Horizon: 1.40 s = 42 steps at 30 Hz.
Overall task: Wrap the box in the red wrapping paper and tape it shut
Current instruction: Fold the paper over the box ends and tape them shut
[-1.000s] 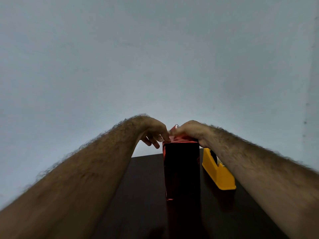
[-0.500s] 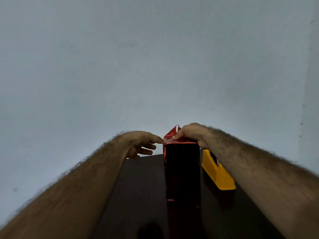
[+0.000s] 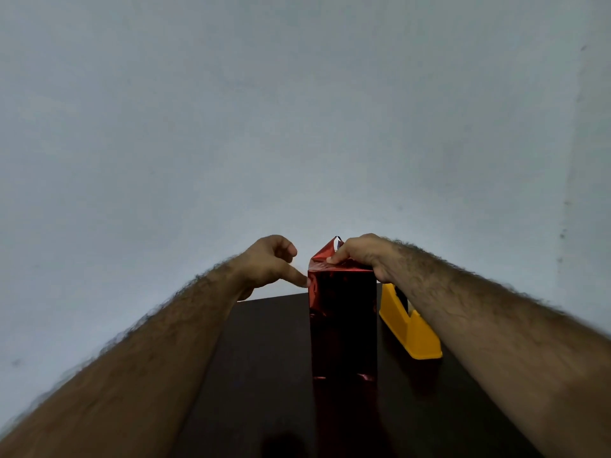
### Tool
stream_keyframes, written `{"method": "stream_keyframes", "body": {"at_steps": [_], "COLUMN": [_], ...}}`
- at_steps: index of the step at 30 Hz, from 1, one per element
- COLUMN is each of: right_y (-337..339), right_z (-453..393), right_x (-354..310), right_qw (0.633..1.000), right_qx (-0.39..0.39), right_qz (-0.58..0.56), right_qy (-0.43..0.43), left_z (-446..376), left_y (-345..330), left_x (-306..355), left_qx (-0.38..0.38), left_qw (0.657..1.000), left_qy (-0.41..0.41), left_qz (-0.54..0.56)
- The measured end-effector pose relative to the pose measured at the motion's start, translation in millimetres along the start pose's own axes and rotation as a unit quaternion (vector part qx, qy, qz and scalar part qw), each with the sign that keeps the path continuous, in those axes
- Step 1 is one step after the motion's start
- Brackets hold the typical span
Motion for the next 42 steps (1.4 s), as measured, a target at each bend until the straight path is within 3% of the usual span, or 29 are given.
{"method": "stream_keyframes", "body": {"at_steps": [5,11,13,16,18,20,23,25,27,32,42], "right_y": [0.2,16.2,35.6,73.5,104.1,127.9,148.0,148.8,143.2,137.4,131.4], "right_z": [3.8,1.8,0.3,-1.9,0.9,7.7,18.9,18.2,15.1,-4.5,-14.3], "right_x": [-0.3,-4.9,1.4,21.4,42.9,66.8,101.6,121.6,137.8,159.0,178.2], "right_qw": [1.000,0.991,0.989,0.989,0.986,0.981,0.966,0.963,0.960,0.953,0.949], "right_qx": [-0.004,0.014,0.043,0.110,0.160,0.191,0.200,0.178,0.150,0.116,0.064], "right_qz": [-0.011,-0.119,-0.126,-0.080,-0.036,0.034,0.138,0.166,0.180,0.193,0.145], "right_qy": [0.003,0.057,0.061,0.051,0.026,-0.018,-0.089,-0.119,-0.151,-0.202,-0.271], "left_z": [4.4,7.5,21.6,58.9,79.2,86.3,67.9,45.1,25.4,8.4,-7.8], "left_y": [4.8,-26.9,-34.9,-70.2,-111.5,-153.8,-198.3,-213.2,-223.9,-257.3,-279.7], "left_x": [38.8,74.2,97.0,124.9,127.8,121.1,92.8,59.5,20.4,-36.8,-56.2], "left_qx": [0.048,0.088,0.141,0.175,0.143,0.092,0.076,0.110,0.152,0.196,0.160], "left_qw": [0.991,0.977,0.943,0.857,0.824,0.822,0.880,0.937,0.968,0.979,0.983], "left_qy": [-0.095,-0.184,-0.272,-0.428,-0.489,-0.506,-0.433,-0.318,-0.195,-0.058,-0.048], "left_qz": [0.084,-0.055,-0.129,-0.228,-0.247,-0.246,-0.183,-0.097,-0.037,0.026,0.081]}}
Point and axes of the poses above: each hand's wrist, its own z-axis away from the middle knuckle, its own y-axis out of the back of the hand, x = y × z, the point moved 10 cm from there along -z, towards the middle knuckle, and after that the axes turned 3 degrees about z, right-handed, at the moved point
